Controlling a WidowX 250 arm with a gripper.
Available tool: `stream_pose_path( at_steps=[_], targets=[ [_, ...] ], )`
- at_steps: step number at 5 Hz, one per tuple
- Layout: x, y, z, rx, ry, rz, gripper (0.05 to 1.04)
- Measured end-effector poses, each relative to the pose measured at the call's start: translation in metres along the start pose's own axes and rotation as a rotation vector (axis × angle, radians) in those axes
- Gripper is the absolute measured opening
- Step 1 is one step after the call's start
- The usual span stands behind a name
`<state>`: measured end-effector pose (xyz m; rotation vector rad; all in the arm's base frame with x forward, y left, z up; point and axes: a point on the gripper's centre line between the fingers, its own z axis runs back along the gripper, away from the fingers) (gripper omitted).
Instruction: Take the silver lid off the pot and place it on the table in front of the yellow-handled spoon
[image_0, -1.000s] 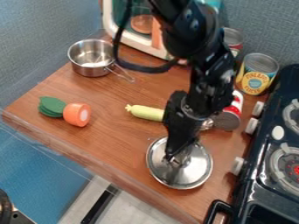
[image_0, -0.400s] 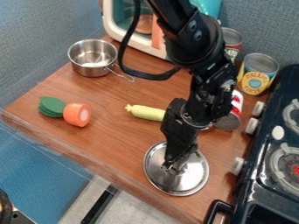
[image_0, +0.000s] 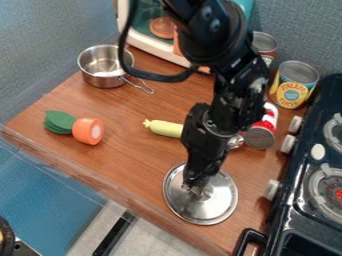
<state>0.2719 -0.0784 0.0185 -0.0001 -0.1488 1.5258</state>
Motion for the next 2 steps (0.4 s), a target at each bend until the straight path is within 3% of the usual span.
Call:
stream_pose_path(
  at_steps=[1, 2],
  targets=[
    [0.002, -0.001, 0.029, -0.047, 0.023, -0.006, 1.002],
    [0.01, 0.003, 0.067, -0.095, 0.022, -0.014, 1.005]
  ],
)
